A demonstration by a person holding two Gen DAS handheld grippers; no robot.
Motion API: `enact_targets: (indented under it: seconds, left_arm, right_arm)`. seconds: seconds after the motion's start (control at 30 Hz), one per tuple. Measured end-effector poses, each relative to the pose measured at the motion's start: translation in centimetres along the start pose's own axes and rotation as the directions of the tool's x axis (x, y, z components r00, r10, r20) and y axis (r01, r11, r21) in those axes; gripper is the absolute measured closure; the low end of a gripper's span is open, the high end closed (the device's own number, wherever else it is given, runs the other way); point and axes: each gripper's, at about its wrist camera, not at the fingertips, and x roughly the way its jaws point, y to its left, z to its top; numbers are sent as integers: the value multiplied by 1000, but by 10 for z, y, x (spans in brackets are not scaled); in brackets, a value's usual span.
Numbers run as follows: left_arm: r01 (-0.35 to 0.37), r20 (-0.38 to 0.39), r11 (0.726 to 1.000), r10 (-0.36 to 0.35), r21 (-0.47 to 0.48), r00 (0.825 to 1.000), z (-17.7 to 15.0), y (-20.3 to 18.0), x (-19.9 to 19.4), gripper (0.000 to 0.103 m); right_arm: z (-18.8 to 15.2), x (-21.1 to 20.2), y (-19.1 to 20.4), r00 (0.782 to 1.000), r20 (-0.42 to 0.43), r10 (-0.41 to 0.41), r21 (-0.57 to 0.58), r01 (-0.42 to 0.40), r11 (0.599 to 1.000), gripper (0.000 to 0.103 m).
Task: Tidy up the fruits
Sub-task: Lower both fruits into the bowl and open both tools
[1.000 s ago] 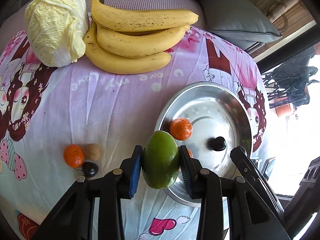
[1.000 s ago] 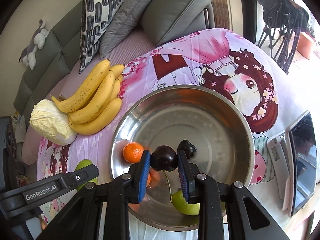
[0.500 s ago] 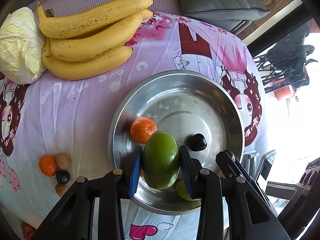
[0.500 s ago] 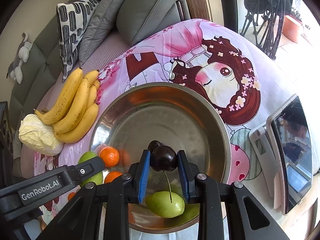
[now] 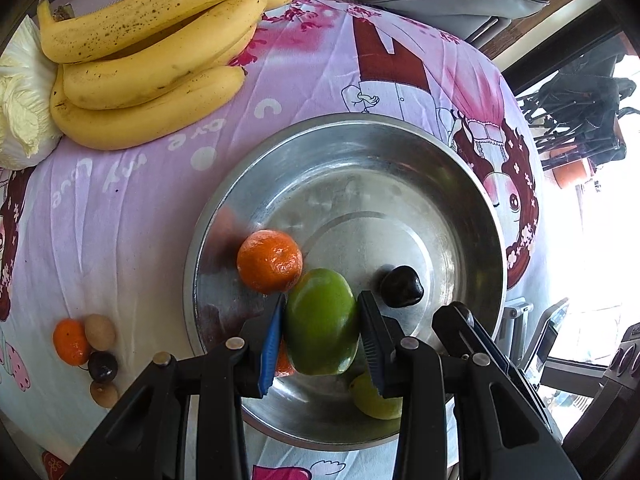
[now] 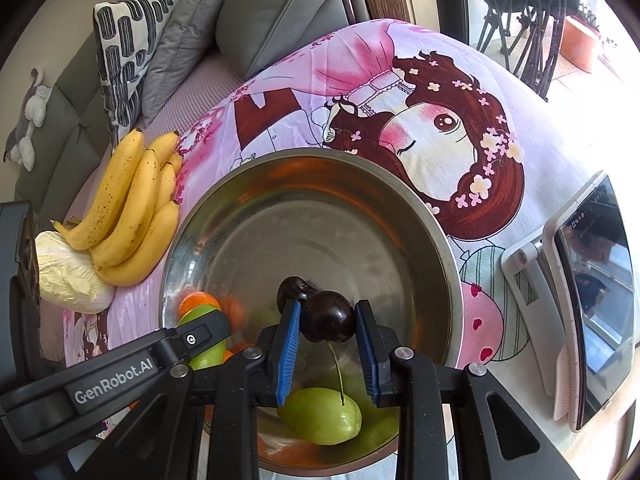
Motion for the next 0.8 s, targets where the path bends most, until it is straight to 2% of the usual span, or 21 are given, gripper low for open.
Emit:
enact_targets:
  seconds: [0.8]
  left_arm:
    - [35,15,999,-35,14,999,-1,2,-11,64]
  right_arm:
    - [1,0,0,1000,5,-7,11,7,1000,72]
